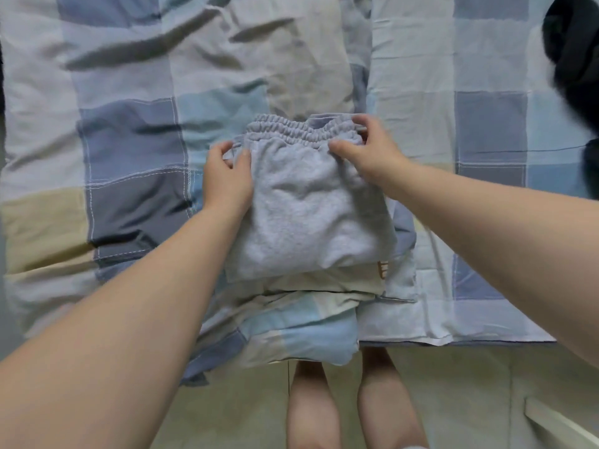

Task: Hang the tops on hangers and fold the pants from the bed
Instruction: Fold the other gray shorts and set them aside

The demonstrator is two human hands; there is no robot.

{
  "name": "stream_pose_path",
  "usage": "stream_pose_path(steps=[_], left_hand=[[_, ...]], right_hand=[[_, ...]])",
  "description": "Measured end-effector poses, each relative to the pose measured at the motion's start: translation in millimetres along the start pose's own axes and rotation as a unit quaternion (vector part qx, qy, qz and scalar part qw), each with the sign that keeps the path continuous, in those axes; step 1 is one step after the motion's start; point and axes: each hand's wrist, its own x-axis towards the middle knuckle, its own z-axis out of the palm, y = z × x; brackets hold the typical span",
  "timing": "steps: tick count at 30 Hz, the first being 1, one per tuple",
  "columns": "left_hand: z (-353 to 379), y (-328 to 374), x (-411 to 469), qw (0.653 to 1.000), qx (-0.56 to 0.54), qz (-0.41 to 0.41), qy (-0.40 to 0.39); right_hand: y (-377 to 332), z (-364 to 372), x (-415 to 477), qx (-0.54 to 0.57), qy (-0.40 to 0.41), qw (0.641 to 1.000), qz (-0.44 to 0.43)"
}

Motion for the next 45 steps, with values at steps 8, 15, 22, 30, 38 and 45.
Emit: stream_pose_path(steps=[8, 15, 22, 30, 38, 45], left_hand=[[-1, -35, -29, 0.99, 0.117, -0.082, -0.008], [-7, -35, -31, 0.981, 0.005, -0.177, -0.082], [-12, -40, -61, 0.983, 0.001, -0.135, -0.123], [-33, -43, -124, 0.967, -0.066, -0.176, -0.171], [-73, -21, -220, 0.944, -0.085, -0.21, -0.24], [-107, 18, -280, 0.927, -0.06, -0.199, -0.312]], right_hand=[[69, 4, -25, 0.0, -0.082, 0.994, 0.076], [62, 4, -29, 0.022, -0.067, 0.997, 0.034], [52, 1, -48, 0.026, -0.04, 0.999, 0.004], [52, -39, -102, 0.117, -0.185, 0.941, 0.258], [32, -81, -235, 0.186, -0.136, 0.92, 0.316], [10, -110, -346, 0.313, -0.03, 0.897, 0.312]])
